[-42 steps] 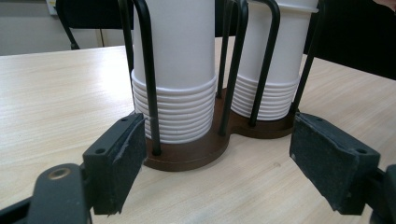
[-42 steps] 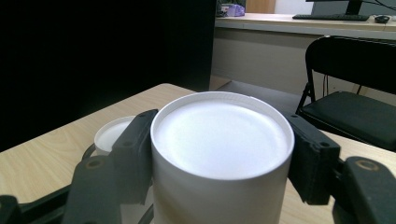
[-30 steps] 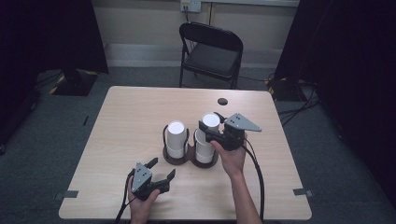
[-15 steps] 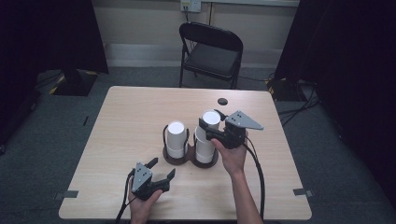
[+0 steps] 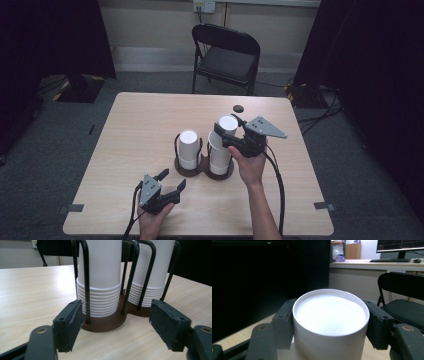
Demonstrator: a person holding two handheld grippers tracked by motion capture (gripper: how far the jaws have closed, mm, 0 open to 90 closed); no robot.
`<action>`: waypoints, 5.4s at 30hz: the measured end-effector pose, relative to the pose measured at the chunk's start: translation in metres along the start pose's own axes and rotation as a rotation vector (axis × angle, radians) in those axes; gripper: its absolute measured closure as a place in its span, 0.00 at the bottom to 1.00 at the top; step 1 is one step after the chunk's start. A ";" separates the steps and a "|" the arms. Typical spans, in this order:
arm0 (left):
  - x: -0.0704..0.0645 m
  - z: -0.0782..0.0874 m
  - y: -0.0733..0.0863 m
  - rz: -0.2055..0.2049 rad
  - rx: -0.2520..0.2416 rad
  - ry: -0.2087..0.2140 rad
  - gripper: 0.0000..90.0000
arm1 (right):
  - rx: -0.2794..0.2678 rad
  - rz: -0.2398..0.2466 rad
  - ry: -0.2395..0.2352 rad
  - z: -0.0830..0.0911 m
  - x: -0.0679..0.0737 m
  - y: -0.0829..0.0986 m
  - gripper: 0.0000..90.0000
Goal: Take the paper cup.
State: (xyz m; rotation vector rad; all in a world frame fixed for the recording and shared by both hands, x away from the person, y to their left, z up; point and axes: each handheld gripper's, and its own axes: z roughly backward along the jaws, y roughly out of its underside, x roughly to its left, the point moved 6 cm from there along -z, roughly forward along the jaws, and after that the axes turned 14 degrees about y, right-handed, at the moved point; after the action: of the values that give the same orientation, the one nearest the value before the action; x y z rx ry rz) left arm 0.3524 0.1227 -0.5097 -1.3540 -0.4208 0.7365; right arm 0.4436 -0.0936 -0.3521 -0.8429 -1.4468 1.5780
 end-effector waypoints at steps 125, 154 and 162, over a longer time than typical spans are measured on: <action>-0.051 -0.030 -0.042 0.001 -0.265 0.398 0.74 | 0.005 -0.479 -0.290 0.077 0.047 0.069 0.38; -0.047 -0.022 -0.051 0.008 -0.355 0.439 0.86 | 0.066 -0.539 -0.398 0.074 0.053 0.068 0.38; -0.053 -0.023 -0.049 -0.019 -0.319 0.462 0.91 | 0.055 -0.499 -0.365 0.073 0.050 0.068 0.33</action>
State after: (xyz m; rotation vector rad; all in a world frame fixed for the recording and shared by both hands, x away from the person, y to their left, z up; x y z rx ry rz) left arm 0.3412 0.0674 -0.4588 -1.7627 -0.1843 0.3278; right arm 0.3478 -0.0817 -0.4085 -0.1333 -1.6949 1.4144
